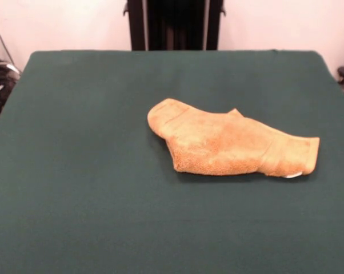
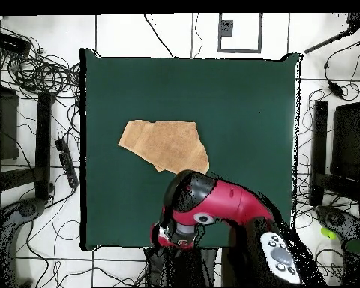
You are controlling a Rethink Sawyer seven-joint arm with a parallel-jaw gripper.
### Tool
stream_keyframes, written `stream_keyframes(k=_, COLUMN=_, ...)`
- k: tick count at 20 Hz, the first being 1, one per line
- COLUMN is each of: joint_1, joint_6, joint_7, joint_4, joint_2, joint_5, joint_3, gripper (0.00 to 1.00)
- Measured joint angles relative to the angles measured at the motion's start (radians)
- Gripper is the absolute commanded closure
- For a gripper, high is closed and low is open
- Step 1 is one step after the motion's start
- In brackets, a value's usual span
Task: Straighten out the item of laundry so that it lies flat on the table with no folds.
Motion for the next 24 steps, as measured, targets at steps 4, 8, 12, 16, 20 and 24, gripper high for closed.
stream_keyframes(k=4, joint_1=0.027, joint_6=-0.095, joint_7=0.000, joint_4=0.007, joint_2=0.048, joint_5=0.001, joint_3=-0.005, gripper=0.00)
stream_keyframes(k=8, joint_1=0.060, joint_6=-0.176, joint_7=0.000, joint_4=0.023, joint_2=0.095, joint_5=0.001, joint_3=-0.012, gripper=0.00)
stream_keyframes(k=12, joint_1=0.086, joint_6=-0.213, joint_7=0.000, joint_4=0.034, joint_2=0.141, joint_5=0.002, joint_3=-0.022, gripper=0.00)
stream_keyframes(k=16, joint_1=0.104, joint_6=-0.215, joint_7=0.000, joint_4=0.050, joint_2=0.200, joint_5=0.002, joint_3=-0.024, gripper=0.00)
stream_keyframes(k=20, joint_1=0.104, joint_6=-0.220, joint_7=0.000, joint_4=0.059, joint_2=0.249, joint_5=0.001, joint_3=-0.024, gripper=0.00)
stream_keyframes(k=24, joint_1=0.099, joint_6=-0.266, joint_7=0.000, joint_4=0.059, joint_2=0.358, joint_5=-0.002, joint_3=-0.024, gripper=0.00)
